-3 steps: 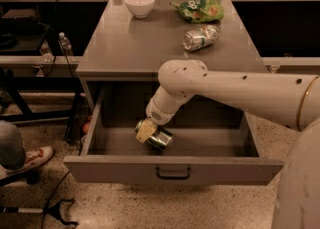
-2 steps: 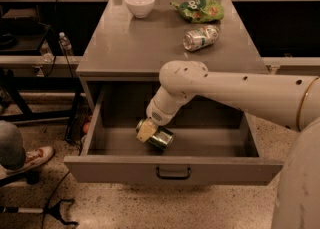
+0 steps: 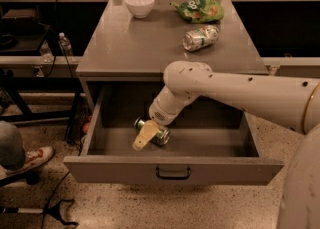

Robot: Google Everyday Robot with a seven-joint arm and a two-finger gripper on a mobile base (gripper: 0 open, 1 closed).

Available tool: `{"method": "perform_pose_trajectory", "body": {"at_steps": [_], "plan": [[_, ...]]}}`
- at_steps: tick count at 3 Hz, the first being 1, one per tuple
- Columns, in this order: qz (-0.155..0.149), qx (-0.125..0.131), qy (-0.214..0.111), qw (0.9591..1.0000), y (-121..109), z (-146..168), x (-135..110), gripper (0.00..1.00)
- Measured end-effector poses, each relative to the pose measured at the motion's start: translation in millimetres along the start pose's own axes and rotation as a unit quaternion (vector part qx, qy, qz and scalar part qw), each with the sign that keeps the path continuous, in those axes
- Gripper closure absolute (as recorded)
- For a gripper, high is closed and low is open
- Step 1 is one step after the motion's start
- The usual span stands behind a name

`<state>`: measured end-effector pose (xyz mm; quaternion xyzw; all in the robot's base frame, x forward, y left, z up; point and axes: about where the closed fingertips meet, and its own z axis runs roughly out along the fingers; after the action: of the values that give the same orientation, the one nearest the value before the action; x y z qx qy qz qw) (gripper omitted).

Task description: Place green can into top drawer

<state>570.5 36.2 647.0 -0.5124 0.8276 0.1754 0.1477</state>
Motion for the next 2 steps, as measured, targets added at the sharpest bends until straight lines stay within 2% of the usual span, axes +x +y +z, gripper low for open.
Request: {"method": "perform_pose_trajectory", "body": {"at_steps": [1, 2], "plan": [[0.023, 0.027, -0.042, 0.9985, -16.6, -38.9, 15.6, 0.00], [0.051, 0.068, -0.084, 0.9929, -33.2, -89.9, 39.4, 0.00]]}}
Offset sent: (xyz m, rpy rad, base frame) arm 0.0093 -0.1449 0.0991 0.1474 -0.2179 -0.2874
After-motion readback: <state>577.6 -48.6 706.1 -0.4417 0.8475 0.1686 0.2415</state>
